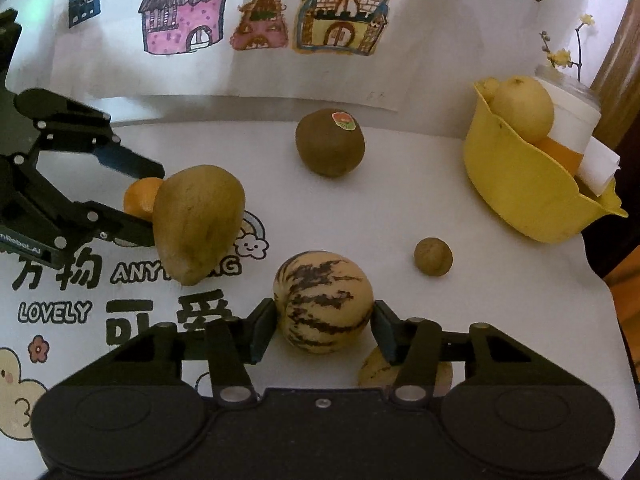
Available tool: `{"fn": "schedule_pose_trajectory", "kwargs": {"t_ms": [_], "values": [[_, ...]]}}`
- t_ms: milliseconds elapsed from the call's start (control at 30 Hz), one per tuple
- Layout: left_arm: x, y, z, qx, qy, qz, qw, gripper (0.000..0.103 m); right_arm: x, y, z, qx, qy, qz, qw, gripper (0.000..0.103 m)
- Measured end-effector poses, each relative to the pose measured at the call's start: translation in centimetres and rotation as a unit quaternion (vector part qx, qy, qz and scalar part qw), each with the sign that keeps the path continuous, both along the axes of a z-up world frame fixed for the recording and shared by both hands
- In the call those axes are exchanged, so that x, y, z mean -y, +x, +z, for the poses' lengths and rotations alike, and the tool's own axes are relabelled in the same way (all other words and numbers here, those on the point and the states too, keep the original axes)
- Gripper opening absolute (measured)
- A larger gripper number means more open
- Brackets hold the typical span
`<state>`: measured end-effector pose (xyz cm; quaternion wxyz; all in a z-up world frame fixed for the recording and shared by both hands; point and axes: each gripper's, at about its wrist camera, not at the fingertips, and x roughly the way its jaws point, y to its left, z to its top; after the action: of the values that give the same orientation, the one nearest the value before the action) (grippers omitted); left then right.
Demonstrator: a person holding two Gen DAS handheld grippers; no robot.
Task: Organize fruits
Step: 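Grasp a second orange with the left tool while the right tool grasps a striped melon, then carry the orange to the tray with the left tool while the right tool carries the melon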
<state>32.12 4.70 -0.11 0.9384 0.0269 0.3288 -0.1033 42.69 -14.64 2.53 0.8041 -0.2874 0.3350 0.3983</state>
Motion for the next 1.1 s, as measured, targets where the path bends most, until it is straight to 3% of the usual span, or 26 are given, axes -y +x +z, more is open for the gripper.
{"fn": "schedule_pose_trajectory", "kwargs": {"t_ms": [300, 800, 1100], "values": [[0.5, 0.1, 0.0, 0.001, -0.005, -0.011, 0.9999, 0.036, 0.0, 0.0, 0.0, 0.001, 0.008, -0.003, 1.0, 0.054], [0.6, 0.1, 0.0, -0.001, -0.005, -0.009, 1.0, 0.035, -0.3, 0.4, 0.1, -0.006, 0.011, -0.001, 1.0, 0.055], [0.9, -0.9, 0.4, -0.015, -0.018, -0.007, 0.9997, 0.035, -0.4, -2.0, 0.3, 0.005, -0.013, 0.006, 1.0, 0.054]]}}
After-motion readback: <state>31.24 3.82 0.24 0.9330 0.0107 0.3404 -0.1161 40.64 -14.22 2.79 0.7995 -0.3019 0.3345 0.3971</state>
